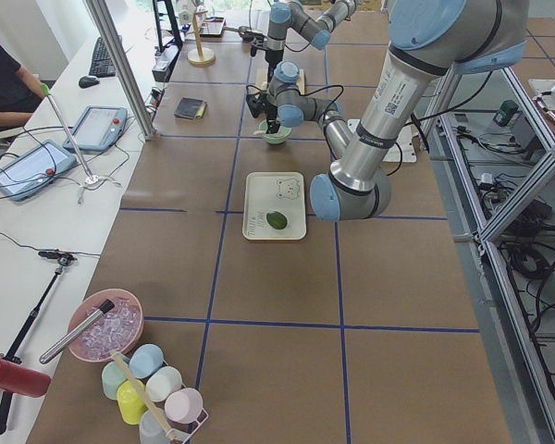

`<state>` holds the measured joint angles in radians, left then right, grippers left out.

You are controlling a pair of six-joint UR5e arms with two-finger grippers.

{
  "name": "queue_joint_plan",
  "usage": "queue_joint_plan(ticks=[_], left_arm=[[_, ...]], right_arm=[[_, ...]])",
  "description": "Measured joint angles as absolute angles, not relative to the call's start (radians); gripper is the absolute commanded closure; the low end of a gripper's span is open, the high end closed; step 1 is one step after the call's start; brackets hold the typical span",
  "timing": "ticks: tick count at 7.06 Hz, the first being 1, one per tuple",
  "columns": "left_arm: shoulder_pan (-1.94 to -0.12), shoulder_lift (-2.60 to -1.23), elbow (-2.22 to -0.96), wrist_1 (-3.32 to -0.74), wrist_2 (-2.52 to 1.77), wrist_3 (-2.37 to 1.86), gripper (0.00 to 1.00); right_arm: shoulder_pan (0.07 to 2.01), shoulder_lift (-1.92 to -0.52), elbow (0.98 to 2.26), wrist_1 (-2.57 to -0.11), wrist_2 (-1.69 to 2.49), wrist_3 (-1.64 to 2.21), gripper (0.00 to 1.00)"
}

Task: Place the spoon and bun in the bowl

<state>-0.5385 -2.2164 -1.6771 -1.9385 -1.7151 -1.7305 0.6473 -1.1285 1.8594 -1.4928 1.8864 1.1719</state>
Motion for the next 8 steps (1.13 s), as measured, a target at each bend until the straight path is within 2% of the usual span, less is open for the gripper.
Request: queue_joint_plan(ticks=[5,8], left_arm=[[-0.768,-2.115,-1.872,-1.570,-1.788,-1.160,0.00],[-0.956,-2.024,-1.906,-1.502,-1.852,-0.800,0.00]], right_arm=[[0.526,-0.976,1.834,-1.485,1.824,1.269,1.00],[0.478,-0.866,1.731,-1.481,1.762,1.291,1.00]])
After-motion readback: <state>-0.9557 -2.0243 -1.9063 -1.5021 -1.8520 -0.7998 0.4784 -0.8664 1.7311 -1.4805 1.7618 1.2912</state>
